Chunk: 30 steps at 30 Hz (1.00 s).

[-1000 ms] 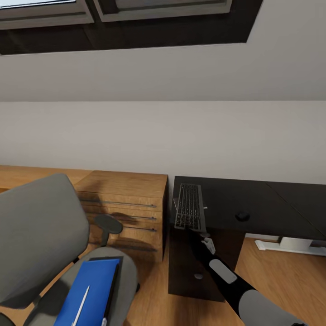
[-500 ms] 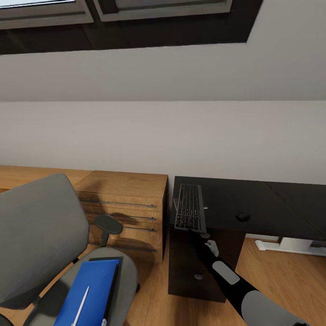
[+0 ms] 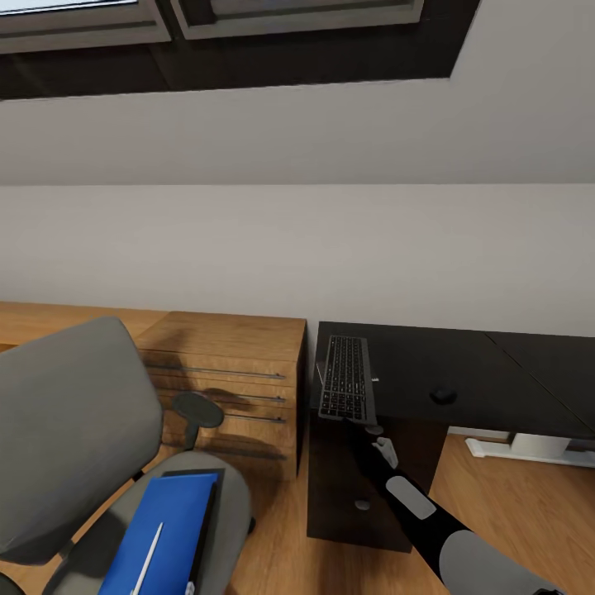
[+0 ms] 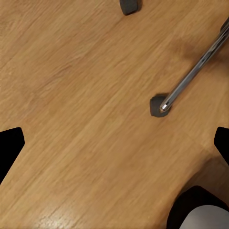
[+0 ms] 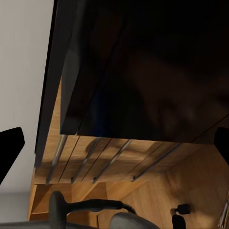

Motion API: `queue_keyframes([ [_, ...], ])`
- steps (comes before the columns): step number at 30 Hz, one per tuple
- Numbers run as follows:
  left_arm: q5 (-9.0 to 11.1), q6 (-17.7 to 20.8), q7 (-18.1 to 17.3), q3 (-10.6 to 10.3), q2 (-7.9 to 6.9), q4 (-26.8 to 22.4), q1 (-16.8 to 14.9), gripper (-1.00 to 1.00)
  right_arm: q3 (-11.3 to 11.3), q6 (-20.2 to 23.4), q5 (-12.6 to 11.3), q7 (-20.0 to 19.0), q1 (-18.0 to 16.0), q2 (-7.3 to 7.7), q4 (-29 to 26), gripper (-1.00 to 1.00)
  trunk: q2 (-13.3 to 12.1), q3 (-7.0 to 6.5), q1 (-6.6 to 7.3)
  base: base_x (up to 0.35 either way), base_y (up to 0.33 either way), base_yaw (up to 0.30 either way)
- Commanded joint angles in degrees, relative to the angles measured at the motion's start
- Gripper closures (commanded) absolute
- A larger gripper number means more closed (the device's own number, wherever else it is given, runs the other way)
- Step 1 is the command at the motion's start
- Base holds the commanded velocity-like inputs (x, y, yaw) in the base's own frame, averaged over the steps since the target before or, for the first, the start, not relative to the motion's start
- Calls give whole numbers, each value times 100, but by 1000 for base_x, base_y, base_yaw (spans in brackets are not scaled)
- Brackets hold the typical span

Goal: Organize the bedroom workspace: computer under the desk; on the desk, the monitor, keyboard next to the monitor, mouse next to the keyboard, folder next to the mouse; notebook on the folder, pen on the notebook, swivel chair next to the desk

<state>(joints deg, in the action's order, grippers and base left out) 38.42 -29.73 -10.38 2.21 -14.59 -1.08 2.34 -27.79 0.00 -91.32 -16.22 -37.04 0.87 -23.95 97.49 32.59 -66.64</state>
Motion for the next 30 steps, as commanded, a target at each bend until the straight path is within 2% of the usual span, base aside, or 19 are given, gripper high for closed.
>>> queue_keyframes([
  [1, 41, 2, -51, 22, 0, -6, 3, -100, -37, -2, -59, -21, -5, 4, 1, -100, 2, 5, 0, 0, 0, 0],
  [10, 42, 3, -51, 25, -6, -6, 3, -100, -50, -8, -53, -22, -5, 1, -4, -100, 2, 5, 0, 0, 0, 0],
  [22, 42, 9, -52, 25, -9, -6, 3, -100, -46, -8, -52, -15, -5, 1, -5, -100, -479, -211, 264, 0, 0, 0],
  [30, 42, 11, -52, 19, -1, -6, 3, -100, -39, -9, -49, -20, -5, 6, -5, -100, -479, -211, 264, 0, 0, 0],
])
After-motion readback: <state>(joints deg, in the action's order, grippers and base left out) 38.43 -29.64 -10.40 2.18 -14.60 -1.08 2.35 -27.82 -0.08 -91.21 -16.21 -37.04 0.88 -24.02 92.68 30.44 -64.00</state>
